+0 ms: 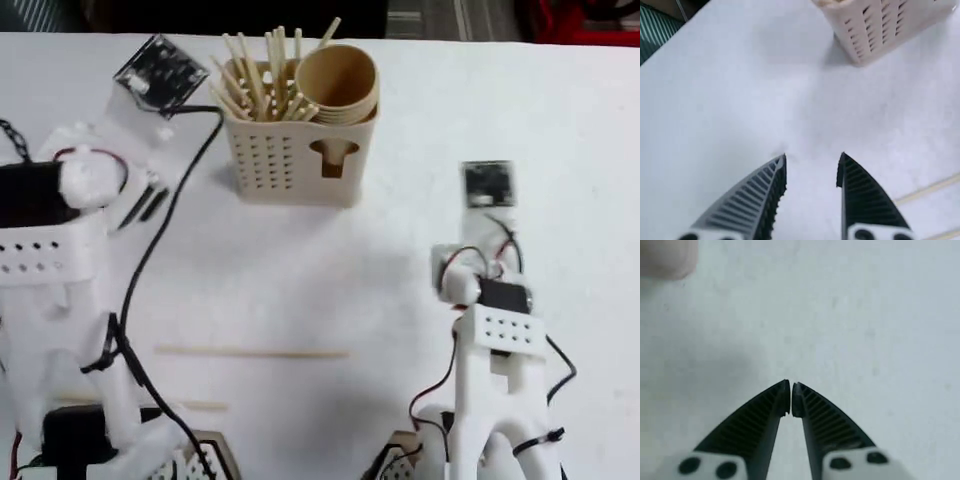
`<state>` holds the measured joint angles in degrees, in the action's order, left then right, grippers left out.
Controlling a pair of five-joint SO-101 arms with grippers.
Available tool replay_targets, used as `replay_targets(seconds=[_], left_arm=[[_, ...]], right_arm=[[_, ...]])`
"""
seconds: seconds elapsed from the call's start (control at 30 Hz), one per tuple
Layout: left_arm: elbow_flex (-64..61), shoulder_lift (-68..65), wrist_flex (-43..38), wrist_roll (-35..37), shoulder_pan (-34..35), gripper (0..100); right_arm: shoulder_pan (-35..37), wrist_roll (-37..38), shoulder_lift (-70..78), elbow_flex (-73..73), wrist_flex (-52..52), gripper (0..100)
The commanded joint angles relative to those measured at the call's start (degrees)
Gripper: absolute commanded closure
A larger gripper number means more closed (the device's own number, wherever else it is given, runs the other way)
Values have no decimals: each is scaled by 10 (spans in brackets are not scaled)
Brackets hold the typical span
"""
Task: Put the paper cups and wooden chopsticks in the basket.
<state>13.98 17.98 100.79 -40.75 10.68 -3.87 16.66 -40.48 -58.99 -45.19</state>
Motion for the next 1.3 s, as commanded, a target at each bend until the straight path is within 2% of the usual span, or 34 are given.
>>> replay_targets(seconds=[0.0,0.17,0.27,0.43,0.6,0.8,0.93,1.13,1.27], left_arm=[[8,26,12,-27,51,823],[-42,27,12,-100,110,823],[-74,27,12,-147,144,823],[-136,27,12,-224,176,823],[-208,27,11,-271,173,823],[-288,28,9,-292,120,826],[-342,54,-10,-289,78,861],[-498,199,-42,-288,1,856],[-622,303,-67,-286,-44,795]], right_arm=[[70,62,-19,62,-76,974],[130,99,-19,126,-177,974],[157,98,-19,141,-200,974],[182,96,-18,108,-176,974],[181,96,-18,36,-102,974],[178,96,-18,-10,-60,974],[178,96,-18,-15,-56,974],[162,95,-18,-16,-53,974],[141,72,-18,-22,-31,974]])
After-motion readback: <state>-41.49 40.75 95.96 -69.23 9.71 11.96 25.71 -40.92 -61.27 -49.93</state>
